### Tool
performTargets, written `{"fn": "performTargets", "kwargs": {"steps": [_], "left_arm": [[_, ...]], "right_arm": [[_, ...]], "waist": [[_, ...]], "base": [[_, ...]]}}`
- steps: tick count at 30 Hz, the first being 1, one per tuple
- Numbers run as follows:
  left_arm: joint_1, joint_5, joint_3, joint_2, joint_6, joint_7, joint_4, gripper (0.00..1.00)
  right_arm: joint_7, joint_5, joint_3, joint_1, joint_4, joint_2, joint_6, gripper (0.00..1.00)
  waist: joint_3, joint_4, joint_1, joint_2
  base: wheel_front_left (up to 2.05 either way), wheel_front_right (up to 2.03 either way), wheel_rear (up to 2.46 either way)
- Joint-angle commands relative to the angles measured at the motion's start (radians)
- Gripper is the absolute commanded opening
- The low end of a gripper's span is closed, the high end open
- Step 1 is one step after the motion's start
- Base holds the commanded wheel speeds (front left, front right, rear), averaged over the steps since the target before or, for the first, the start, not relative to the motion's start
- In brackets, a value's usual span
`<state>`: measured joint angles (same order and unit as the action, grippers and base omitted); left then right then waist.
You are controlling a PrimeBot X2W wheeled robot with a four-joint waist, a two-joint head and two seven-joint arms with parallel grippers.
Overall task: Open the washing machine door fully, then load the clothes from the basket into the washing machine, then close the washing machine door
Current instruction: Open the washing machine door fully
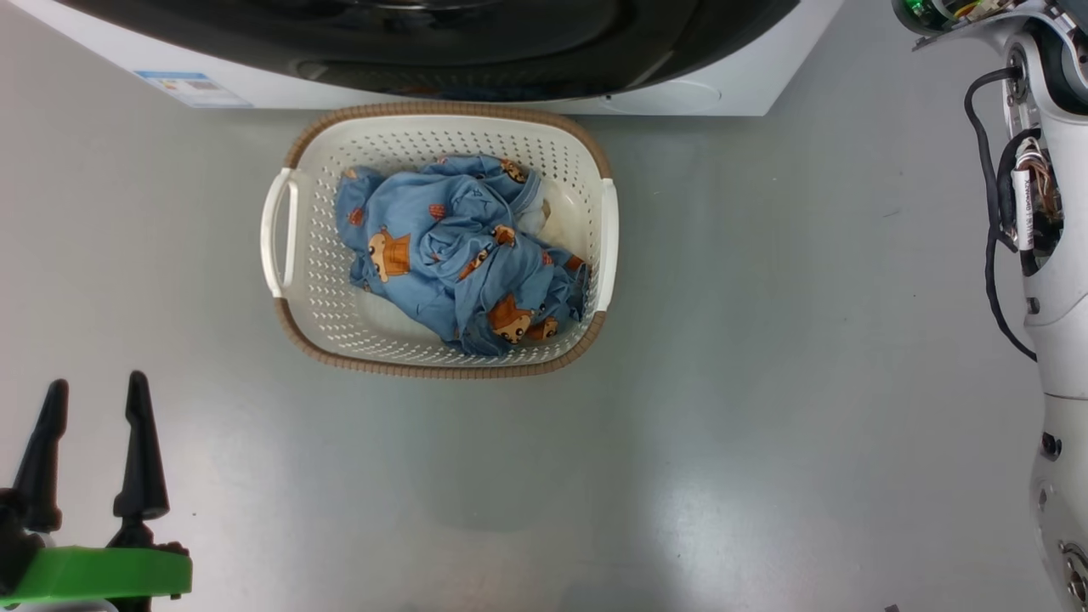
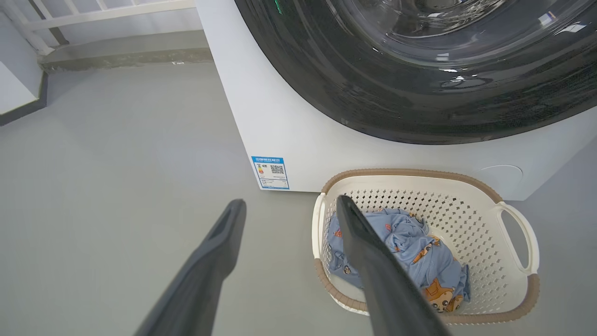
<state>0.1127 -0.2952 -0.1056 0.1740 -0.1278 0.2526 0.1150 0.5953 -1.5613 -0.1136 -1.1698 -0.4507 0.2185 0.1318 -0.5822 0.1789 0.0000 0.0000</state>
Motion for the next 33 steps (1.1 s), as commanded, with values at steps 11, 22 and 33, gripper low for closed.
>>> {"fn": "performTargets", "kwargs": {"steps": [11, 22, 33], "left_arm": [[-0.005, -0.006, -0.062, 0.023, -0.003, 0.009, -0.016, 1.00], [0.012, -0.010, -0.090, 0.026, -0.003, 0.009, -0.020, 1.00], [0.012, -0.007, -0.133, 0.019, -0.003, 0.009, -0.014, 1.00]], "right_arm": [[0.033, 0.005, -0.061, 0.007, 0.017, -0.068, -0.001, 0.00], [0.081, 0.010, -0.145, 0.026, 0.017, -0.116, -0.001, 0.00], [0.147, -0.045, -0.301, 0.117, 0.066, -0.164, -0.001, 0.00]], "waist": [[0.009, -0.009, 0.0000, 0.0000], [0.036, -0.077, 0.0000, 0.0000], [0.100, -0.164, 0.0000, 0.0000]], "base": [[0.00, 0.00, 0.00], [0.00, 0.00, 0.00], [0.00, 0.00, 0.00]]}}
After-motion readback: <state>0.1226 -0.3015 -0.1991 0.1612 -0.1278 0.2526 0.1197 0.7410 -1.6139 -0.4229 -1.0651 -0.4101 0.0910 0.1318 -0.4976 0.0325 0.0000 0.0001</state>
